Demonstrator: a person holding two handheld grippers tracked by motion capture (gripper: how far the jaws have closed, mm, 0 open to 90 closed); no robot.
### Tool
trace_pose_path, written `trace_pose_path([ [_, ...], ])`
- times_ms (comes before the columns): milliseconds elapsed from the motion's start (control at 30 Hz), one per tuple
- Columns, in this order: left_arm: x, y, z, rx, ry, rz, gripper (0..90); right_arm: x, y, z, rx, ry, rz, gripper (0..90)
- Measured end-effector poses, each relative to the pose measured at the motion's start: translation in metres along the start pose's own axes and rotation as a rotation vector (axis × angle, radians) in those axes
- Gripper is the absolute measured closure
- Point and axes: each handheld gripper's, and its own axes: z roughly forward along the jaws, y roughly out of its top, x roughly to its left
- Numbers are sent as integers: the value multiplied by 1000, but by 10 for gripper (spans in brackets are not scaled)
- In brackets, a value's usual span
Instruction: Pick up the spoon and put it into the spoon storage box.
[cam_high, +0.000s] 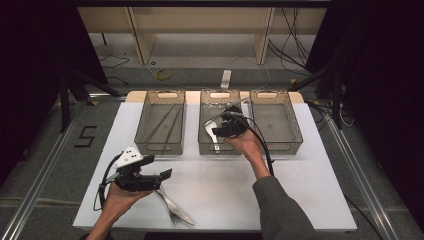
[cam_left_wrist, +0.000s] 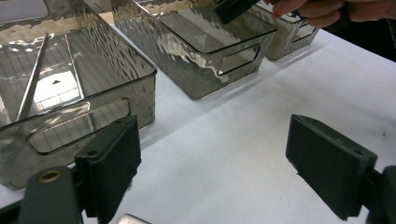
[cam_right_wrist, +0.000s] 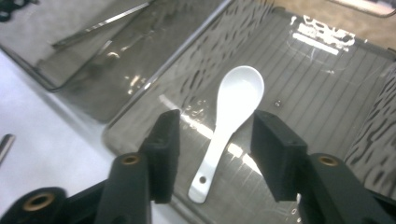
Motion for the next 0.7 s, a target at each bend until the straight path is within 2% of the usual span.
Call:
trace_pose_path([
  [33,0,0,0,0,1,-2,172,1,-3,-4,-5,3,8,481],
  [100,0,0,0,1,3,-2,172,2,-9,-12,-25,6,-14,446],
  [200,1,0,2,14,1,6,174,5,-20,-27,-62,31,-16,407],
  [467,3,-1,5,34,8,23,179,18,-58,-58,-149,69,-45,380],
  [567,3,-1,8,43,11,32,180,19,-76,-67,-166,64,-55,365],
  [700,5,-2,10,51,11,38,185,18,-99,-78,-205,48,-36,342],
])
